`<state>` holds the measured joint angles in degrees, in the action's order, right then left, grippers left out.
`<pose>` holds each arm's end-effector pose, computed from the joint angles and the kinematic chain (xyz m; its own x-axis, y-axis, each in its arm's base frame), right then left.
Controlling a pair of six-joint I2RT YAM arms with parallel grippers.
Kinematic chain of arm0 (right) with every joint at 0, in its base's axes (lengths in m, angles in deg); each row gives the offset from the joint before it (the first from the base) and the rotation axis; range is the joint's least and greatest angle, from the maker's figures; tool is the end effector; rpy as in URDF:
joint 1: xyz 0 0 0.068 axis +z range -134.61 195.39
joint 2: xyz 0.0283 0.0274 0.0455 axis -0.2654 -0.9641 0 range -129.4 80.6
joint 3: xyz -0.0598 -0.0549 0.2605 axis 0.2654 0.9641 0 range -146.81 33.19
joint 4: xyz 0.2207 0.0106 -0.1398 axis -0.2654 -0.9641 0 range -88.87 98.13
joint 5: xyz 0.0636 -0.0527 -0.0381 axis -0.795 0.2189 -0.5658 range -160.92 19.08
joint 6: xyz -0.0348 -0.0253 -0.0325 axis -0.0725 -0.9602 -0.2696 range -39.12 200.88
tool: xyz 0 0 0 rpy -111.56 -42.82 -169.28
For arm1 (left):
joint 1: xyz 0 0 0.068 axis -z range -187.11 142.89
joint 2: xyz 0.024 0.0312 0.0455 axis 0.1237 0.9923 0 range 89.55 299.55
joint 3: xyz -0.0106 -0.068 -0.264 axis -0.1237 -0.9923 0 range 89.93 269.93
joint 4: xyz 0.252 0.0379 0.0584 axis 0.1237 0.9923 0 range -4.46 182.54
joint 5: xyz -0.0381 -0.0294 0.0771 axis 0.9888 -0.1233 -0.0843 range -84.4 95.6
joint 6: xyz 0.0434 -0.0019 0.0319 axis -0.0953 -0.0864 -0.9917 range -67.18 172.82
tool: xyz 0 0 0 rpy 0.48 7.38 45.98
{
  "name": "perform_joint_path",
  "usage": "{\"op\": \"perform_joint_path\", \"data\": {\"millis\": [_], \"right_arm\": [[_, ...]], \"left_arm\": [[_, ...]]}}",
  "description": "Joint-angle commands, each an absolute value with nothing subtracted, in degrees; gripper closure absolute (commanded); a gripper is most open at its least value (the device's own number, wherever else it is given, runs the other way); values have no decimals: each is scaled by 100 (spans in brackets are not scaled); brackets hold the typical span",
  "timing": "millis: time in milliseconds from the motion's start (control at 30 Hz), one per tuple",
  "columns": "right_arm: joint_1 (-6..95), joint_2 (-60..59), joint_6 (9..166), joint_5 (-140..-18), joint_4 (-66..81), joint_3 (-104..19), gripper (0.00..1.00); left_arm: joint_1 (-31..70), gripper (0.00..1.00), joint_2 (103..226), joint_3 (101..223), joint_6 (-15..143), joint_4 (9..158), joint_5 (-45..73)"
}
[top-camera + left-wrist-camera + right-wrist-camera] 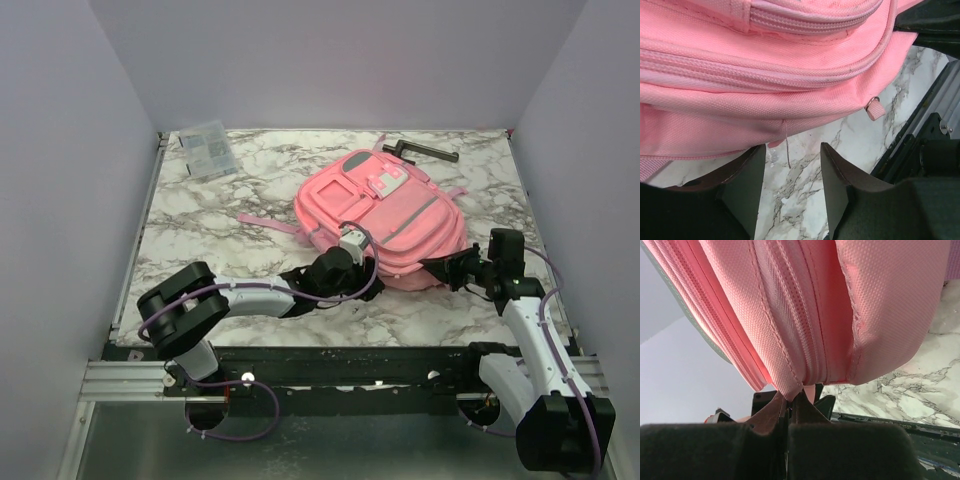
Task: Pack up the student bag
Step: Zip the student bag at the center of the board.
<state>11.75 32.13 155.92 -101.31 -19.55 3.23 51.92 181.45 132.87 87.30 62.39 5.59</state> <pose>0.1697 0.0072 0.2147 -0.4706 0.8650 0.1741 0.6198 0.1837 0.7630 0.1717 -0.2859 0.1844 -0.6701 0.0163 -0.7421 0.5798 0.6357 -0.5096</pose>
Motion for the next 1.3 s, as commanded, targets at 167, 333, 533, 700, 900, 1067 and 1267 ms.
{"op": "perform_joint_path", "data": {"millis": [167,333,533,700,900,1067,1267], "right_arm": [[1173,3270,15848,-10295,-1561,20,99],[1176,3326,15953,-10293,-1573,5,99],[1178,3477,16020,-10203,-1679,-113,99],[1172,3520,15954,-9989,-1779,-197,100],[1177,3661,16006,-9662,-1807,-105,100],[1172,3510,15698,-9576,-1983,-362,100],[1178,3638,14330,-9128,-2127,-641,100]], "left_arm": [[5424,52,18478,13193,8580,5267,-368],[5424,59,18582,13144,8642,5267,-626],[5422,74,18710,13085,8776,5297,-969],[5317,93,18460,12888,8833,5663,-1353],[4681,100,17987,12088,9388,5733,-1271],[4089,100,17943,11818,9693,5746,-464],[3985,84,17865,12011,9677,5799,359]]}}
